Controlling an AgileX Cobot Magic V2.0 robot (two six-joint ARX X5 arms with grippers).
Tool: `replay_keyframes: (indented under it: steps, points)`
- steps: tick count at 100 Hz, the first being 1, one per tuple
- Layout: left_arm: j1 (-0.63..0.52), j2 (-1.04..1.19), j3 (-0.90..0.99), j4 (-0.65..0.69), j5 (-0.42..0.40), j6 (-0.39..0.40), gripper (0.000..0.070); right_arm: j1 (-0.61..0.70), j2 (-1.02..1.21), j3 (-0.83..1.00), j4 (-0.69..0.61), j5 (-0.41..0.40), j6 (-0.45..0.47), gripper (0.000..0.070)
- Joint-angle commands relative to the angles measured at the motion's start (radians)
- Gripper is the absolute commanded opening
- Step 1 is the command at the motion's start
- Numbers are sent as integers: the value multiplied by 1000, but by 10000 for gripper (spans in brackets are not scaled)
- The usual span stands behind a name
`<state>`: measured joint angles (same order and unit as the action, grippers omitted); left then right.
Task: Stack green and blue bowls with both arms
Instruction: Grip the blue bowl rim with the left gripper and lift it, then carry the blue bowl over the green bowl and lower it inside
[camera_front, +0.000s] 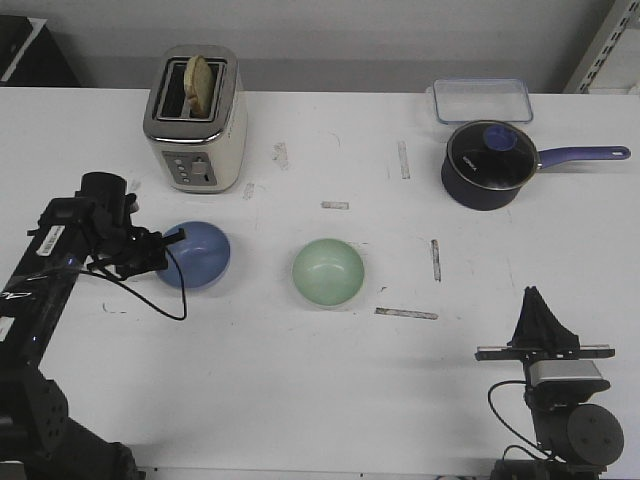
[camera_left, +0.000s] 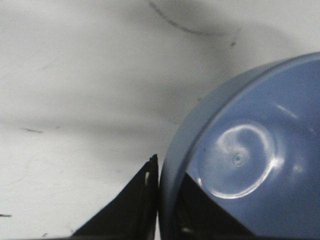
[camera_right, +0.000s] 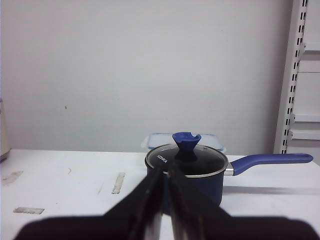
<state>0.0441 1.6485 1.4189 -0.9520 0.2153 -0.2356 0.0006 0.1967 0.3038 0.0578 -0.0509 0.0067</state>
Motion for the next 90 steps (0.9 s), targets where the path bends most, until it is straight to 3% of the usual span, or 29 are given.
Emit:
replay_keyframes:
  steps: [1, 28, 52, 67, 90]
  points:
    - [-47, 22, 46, -9, 6, -45, 0, 0, -2, 3, 12, 1, -4, 8]
    - [-292, 129, 212, 6, 7, -123, 0, 0, -2, 3, 12, 1, -4, 8]
    - [-486, 228, 353, 35, 13, -126, 0, 0, -2, 3, 12, 1, -4, 8]
    - [-557, 256, 372, 93, 100, -126, 0, 0, -2, 3, 12, 1, -4, 8]
    - [-599, 272, 372, 100, 91, -125, 0, 0, -2, 3, 12, 1, -4, 8]
